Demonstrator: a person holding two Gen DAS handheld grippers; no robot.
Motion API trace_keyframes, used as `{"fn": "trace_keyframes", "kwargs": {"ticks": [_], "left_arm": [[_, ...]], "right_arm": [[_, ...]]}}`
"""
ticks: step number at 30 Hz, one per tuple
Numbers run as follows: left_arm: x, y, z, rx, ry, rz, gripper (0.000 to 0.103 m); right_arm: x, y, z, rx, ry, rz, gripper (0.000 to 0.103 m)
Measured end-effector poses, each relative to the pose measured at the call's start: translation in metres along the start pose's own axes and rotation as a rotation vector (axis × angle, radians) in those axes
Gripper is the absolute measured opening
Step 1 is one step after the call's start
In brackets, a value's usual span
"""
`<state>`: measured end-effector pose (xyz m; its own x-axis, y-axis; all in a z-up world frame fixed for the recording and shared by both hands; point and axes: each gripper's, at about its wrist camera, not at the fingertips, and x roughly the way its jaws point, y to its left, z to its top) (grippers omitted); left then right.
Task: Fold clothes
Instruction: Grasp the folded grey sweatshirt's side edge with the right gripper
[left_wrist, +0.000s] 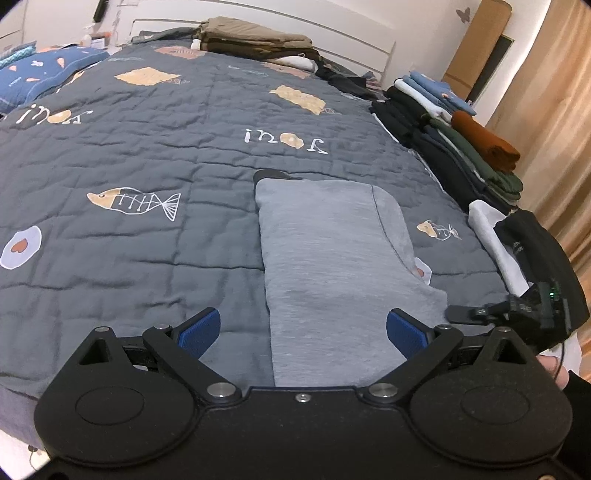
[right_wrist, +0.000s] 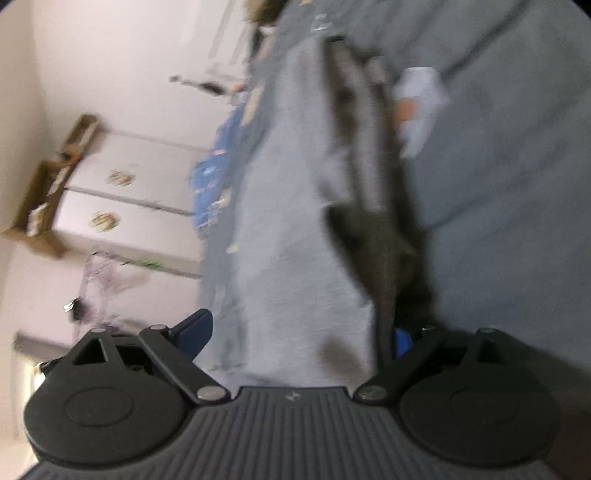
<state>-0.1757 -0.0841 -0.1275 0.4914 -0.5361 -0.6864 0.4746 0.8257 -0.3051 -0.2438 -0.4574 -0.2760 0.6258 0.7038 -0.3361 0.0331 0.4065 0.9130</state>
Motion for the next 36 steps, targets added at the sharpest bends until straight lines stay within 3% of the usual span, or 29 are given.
{"fn": "trace_keyframes", "kwargs": {"ticks": [3, 7, 14, 15, 16, 19, 20, 26, 36], "left_arm": [[0.001, 0.0, 0.0, 0.002, -0.001, -0.003, 0.097], [0.002, 0.0, -0.001, 0.004, -0.001, -0.006, 0.097], [0.009, -0.001, -0.003, -0.008, 0.009, -0.009, 0.097], [0.009, -0.001, -0.003, -0.008, 0.01, -0.009, 0.097], [0.009, -0.001, -0.003, -0.007, 0.012, -0.009, 0.097], [0.01, -0.002, -0.004, -0.005, 0.015, -0.009, 0.097], [0.01, -0.003, -0.004, -0.006, 0.015, -0.009, 0.097], [0.011, -0.011, -0.007, 0.008, 0.031, -0.017, 0.097], [0.009, -0.035, -0.014, 0.085, 0.081, -0.083, 0.097]], "right_arm": [[0.007, -0.007, 0.005, -0.01, 0.03, -0.106, 0.091], [0.008, -0.018, 0.008, 0.025, 0.011, -0.089, 0.091], [0.023, -0.005, 0.009, -0.008, 0.033, -0.151, 0.094], [0.022, -0.005, 0.008, -0.01, 0.029, -0.159, 0.092], [0.02, -0.006, 0.007, -0.012, 0.024, -0.17, 0.084], [0.012, -0.013, 0.005, 0.011, 0.008, -0.254, 0.025], [0.009, -0.017, 0.004, 0.043, 0.004, -0.247, 0.021], [0.015, -0.005, -0.005, -0.016, -0.023, -0.281, 0.017], [0.014, -0.02, -0.002, 0.03, -0.008, -0.228, 0.017]]}}
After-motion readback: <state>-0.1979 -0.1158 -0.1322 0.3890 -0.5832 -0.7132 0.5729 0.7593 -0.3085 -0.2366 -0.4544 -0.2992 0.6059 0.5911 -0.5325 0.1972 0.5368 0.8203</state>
